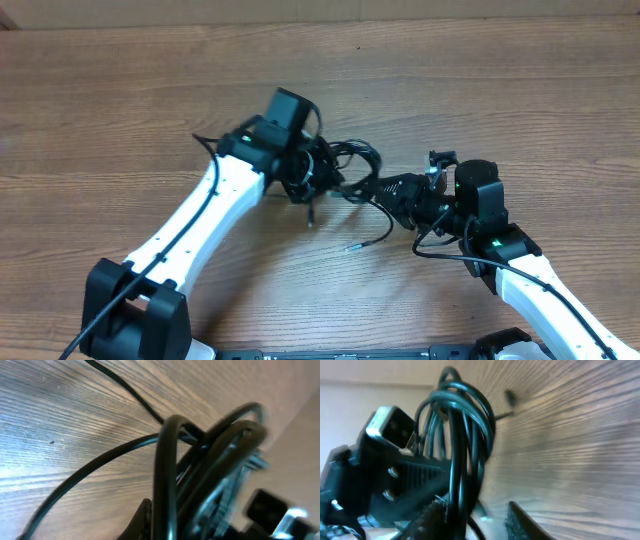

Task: Untangle cables
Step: 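Hold the bundle with both grippers and pull strands apart, then open the right gripper and move it back from the cables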

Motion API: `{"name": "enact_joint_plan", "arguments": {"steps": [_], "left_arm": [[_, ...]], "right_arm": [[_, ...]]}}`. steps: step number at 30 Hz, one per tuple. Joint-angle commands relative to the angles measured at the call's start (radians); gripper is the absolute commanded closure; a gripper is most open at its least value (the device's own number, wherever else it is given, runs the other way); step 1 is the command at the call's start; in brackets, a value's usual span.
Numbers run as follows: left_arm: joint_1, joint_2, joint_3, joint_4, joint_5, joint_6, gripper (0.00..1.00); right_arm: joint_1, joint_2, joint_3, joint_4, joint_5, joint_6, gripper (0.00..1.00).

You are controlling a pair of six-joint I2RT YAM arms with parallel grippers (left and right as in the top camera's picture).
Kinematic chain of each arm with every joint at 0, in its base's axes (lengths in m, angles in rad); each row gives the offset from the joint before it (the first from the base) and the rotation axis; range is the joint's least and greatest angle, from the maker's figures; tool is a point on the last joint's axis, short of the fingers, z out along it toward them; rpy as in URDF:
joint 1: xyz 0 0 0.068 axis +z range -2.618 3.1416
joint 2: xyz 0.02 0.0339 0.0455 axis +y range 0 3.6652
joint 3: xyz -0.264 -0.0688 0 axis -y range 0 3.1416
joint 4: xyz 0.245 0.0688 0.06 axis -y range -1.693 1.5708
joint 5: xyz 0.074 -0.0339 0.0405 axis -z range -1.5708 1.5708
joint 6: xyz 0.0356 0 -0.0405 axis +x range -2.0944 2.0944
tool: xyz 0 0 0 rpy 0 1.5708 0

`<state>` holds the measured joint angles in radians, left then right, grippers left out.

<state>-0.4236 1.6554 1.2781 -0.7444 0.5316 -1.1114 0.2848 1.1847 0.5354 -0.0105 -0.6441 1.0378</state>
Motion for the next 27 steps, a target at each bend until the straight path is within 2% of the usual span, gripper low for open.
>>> {"name": "enact_joint_plan", "arguments": {"steps": [1, 7, 9, 15, 19, 23, 27], "left_arm": [[0.074, 0.007, 0.006, 0.003, 0.150, -0.119, 0.96], [0.129, 0.007, 0.006, -0.051, 0.238, -0.345, 0.95], [0.129, 0.007, 0.006, -0.066, 0.259, -0.426, 0.96], [0.129, 0.007, 0.006, -0.068, 0.274, -0.591, 0.96], [0.129, 0.007, 0.006, -0.067, 0.306, -0.723, 0.96], [0.127, 0.007, 0.006, -0.067, 0.283, -0.758, 0.95], [0.126, 0.007, 0.006, -0.066, 0.281, -0.759, 0.96]], "right_arm": [[0.006, -0.006, 0.006, -0.048, 0.031, -0.071, 0.47], [0.006, -0.006, 0.006, -0.106, 0.066, -0.071, 0.26], [0.009, -0.006, 0.006, -0.106, 0.046, -0.072, 0.23], [0.032, -0.006, 0.006, -0.105, -0.014, -0.178, 0.23], [0.066, -0.006, 0.006, -0.063, -0.056, -0.179, 0.22], [0.105, -0.006, 0.006, 0.091, -0.111, -0.170, 0.23], [0.145, -0.006, 0.006, 0.181, -0.105, -0.106, 0.28]]}}
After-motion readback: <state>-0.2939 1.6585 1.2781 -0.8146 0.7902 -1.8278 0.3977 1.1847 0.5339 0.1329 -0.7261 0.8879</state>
